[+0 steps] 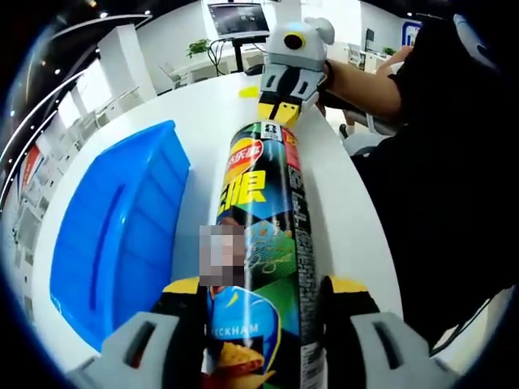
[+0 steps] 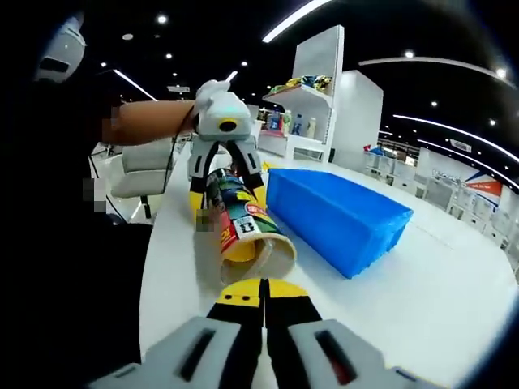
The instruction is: Open the lid of the chip container on the table, take out the chips, place them into the box in front of the container, and close the lid
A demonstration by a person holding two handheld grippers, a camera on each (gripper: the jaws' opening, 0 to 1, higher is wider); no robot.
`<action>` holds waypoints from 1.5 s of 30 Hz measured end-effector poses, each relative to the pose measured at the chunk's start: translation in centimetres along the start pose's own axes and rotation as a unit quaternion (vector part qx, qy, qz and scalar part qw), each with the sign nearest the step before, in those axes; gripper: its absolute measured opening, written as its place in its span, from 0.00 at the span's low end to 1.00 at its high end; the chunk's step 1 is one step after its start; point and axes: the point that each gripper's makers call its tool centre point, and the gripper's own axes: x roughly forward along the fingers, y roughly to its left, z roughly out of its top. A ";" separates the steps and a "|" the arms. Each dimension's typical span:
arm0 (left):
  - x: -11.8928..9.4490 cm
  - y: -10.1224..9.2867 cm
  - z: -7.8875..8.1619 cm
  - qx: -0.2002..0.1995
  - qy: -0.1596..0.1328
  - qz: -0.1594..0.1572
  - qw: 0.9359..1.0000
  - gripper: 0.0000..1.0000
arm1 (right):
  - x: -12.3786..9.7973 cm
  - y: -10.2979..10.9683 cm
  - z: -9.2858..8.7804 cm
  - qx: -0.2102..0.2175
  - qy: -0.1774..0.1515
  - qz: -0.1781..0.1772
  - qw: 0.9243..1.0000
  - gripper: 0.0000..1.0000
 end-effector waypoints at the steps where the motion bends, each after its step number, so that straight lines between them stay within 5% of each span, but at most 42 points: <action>1: 0.0 -0.1 0.1 0.000 0.000 0.000 1.000 0.59 | 0.1 0.1 0.1 0.001 -0.002 0.003 1.000 0.02; 2: 0.0 -0.1 0.1 0.000 0.000 0.000 1.000 0.59 | 0.3 1.0 1.1 0.016 -0.027 0.024 0.999 0.02; 8: 0.1 -0.3 0.1 0.000 -0.002 -0.003 1.000 0.59 | 1.7 0.5 0.9 -0.007 0.007 0.005 1.000 0.02; 18: 0.1 -0.4 0.2 -0.001 0.000 -0.005 1.000 0.59 | 1.4 0.2 0.5 0.010 0.007 -0.001 1.000 0.02; 26: 0.3 -0.8 0.4 -0.001 0.002 -0.005 1.000 0.59 | -1.8 -1.1 -1.4 0.053 0.011 -0.037 0.998 0.11; 32: 0.4 -1.3 0.7 -0.002 0.005 -0.007 1.000 0.59 | -4.2 -1.1 -0.3 0.141 -0.060 -0.033 0.988 0.11; 37: 0.4 -1.5 0.7 -0.006 0.009 -0.008 1.000 0.59 | -4.6 -0.1 1.7 0.216 -0.116 -0.010 0.969 0.11; 45: 0.4 -1.5 0.7 -0.008 0.009 -0.007 1.000 0.59 | -2.7 1.1 1.7 0.244 -0.116 -0.007 0.963 0.15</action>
